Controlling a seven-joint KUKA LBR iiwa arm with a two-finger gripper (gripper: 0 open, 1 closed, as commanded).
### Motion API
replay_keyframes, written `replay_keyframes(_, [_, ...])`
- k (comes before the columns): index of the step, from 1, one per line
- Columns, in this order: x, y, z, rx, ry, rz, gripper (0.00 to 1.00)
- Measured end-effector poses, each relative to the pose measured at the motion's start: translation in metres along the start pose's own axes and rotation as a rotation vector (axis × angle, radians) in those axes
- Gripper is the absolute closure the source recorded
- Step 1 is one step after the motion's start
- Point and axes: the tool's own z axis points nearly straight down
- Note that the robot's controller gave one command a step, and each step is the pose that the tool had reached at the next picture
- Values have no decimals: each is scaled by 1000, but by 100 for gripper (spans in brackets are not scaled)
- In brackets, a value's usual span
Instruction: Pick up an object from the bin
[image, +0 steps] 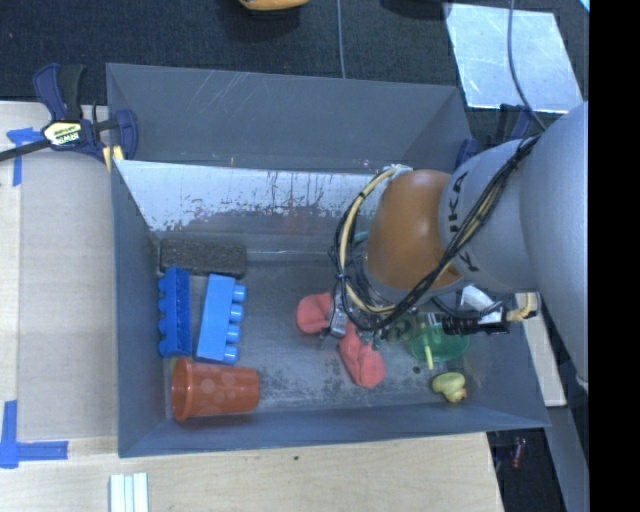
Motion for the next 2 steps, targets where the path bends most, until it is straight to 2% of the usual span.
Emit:
replay_keyframes(1, [0,0,0,0,0,0,100])
replay_keyframes(2, [-2,-2,-67,3,5,12,100])
